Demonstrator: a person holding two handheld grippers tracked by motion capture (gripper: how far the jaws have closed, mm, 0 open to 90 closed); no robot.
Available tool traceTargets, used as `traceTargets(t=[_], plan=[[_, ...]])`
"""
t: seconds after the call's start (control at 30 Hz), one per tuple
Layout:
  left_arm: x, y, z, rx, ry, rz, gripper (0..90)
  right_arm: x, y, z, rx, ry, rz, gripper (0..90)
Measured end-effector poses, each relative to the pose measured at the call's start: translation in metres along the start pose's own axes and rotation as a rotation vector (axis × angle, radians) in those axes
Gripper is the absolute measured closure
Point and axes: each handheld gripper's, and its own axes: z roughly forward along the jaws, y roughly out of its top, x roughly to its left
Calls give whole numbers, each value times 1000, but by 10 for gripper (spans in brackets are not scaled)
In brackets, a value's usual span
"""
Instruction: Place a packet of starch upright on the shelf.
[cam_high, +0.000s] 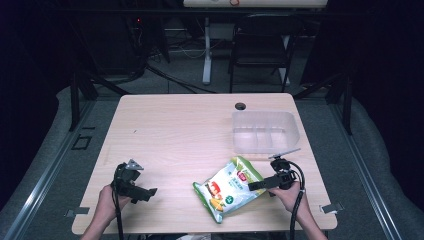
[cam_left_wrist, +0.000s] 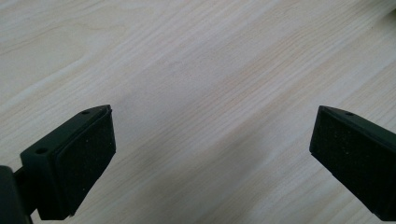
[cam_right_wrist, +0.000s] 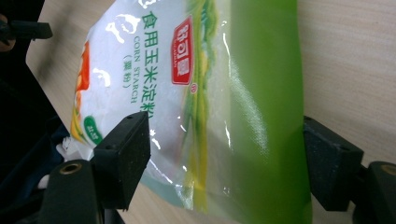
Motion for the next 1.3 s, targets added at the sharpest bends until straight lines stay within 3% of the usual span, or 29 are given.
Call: traceTargets(t=[0.13, 0.23, 0.27, 0.37, 0.57, 0.97, 1.3], plan=[[0, 0, 0, 0, 2, 1, 3, -4, 5, 5, 12, 4, 5, 322], [0, 0, 0, 1, 3, 3, 3, -4, 6, 4, -15, 33, 16, 482], [0, 0, 0, 0, 3, 3, 3, -3, 6, 3, -30, 35, 16, 562], [0, 0, 0, 0, 4, 2, 3, 0, 6, 0, -56, 27, -2, 680], [0, 0, 0, 1, 4, 2, 4, 5, 8, -1, -57, 30, -26, 804], [0, 0, 0, -4, 3, 1, 4, 19, 16, -9, -56, 36, -95, 885], [0, 0, 0, -3, 5, 2, 4, 30, 22, -27, -104, 31, -140, 892]])
